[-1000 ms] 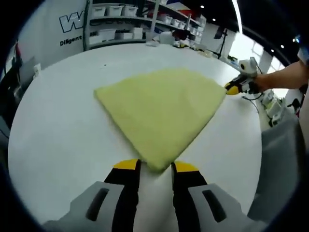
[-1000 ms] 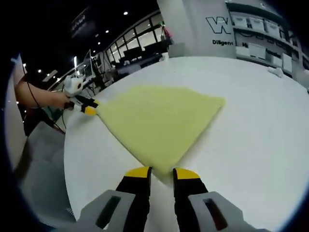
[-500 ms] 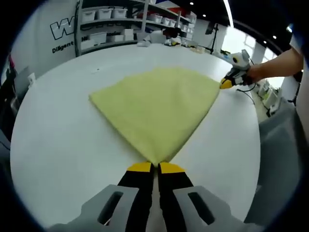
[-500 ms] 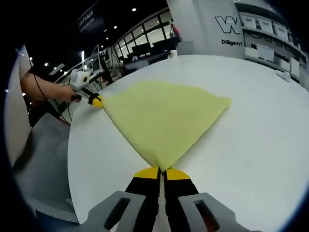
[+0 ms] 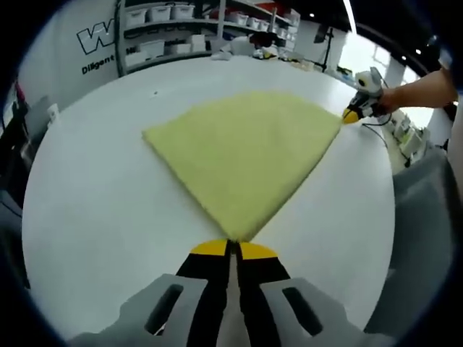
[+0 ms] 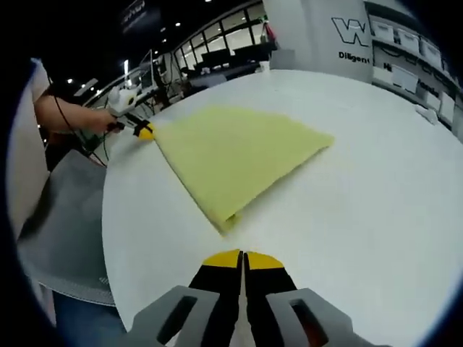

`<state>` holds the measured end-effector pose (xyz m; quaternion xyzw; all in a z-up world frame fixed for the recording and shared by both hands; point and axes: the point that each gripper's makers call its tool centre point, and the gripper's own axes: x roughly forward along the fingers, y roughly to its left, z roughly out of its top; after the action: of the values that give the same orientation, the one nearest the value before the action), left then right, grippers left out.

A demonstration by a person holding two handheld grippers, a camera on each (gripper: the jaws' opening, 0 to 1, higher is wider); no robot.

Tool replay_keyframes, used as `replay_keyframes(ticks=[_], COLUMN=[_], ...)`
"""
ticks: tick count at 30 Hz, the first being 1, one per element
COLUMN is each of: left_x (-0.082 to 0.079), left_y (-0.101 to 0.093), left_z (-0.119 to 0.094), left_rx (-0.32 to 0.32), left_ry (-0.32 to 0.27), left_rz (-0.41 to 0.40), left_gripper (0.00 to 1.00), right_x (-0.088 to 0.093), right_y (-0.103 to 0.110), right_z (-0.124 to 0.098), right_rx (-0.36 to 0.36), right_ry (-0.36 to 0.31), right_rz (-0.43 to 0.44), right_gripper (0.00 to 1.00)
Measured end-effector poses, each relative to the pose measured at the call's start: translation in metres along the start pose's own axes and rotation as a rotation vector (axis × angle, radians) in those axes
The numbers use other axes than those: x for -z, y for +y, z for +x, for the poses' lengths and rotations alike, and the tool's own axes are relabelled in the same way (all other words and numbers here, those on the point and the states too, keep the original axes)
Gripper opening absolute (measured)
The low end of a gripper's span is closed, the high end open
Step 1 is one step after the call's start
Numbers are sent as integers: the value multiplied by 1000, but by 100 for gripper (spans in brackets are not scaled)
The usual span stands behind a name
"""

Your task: Fold the garment on the visible template until the final outline fits inside the template.

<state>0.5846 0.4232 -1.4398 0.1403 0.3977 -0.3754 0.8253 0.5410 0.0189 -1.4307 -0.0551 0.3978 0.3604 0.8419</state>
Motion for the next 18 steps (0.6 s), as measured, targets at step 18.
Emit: replay_keyframes(ticks=[18], left_x=[-32], left_y=[-29], left_z=[36], left_rx=[9], left_ry=[-63], left_rz=[19], left_gripper=[10], right_x=[-46], right_y=[44], right_z=[66], right_rx=[-16], right_ry=[-146], right_rz=[-65], right_gripper=[3])
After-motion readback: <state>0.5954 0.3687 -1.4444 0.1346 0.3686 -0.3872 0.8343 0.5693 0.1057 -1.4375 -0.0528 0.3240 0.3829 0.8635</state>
